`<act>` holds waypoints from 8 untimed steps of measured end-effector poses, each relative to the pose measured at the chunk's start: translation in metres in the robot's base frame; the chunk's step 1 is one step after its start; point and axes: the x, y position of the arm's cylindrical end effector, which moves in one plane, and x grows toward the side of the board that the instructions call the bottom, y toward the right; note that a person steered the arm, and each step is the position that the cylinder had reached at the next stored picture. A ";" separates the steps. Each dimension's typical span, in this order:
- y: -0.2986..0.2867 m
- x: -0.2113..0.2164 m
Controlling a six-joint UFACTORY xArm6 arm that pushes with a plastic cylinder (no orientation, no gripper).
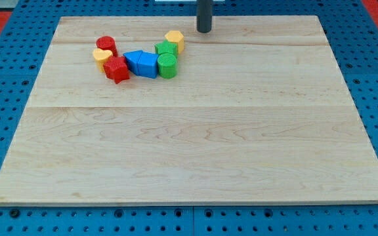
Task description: Move your arm to the blue triangle
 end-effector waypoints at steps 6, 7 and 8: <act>-0.050 -0.027; -0.082 -0.029; -0.103 -0.029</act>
